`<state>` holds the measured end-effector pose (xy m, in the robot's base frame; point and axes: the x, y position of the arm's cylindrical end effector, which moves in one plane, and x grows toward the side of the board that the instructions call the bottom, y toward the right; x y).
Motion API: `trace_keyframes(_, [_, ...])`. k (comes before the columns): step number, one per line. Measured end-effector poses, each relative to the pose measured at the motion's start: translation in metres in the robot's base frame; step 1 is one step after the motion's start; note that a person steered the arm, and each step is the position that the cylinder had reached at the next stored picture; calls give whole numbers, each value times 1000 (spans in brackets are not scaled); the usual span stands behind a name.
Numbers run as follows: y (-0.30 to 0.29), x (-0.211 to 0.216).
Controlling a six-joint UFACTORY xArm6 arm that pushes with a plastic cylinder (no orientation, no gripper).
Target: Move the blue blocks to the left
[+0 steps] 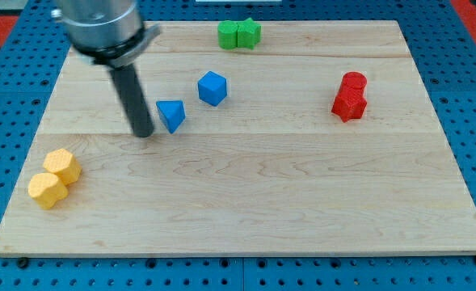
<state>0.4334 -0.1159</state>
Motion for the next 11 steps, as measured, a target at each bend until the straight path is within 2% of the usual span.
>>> trace_keyframes(1, [45,-32])
trace_keyframes(2, [56,-23])
trace_keyframes(3, [14,19])
trace_keyframes(4, [-20,-22])
trace_keyframes(5, [-26,-83])
trace_keyframes(6, [27,-132])
trace_keyframes(7, [94,-132])
trace_keyframes(8, [113,-110])
trace_keyframes(10, [118,-96])
trace_keyframes(11, [112,-77])
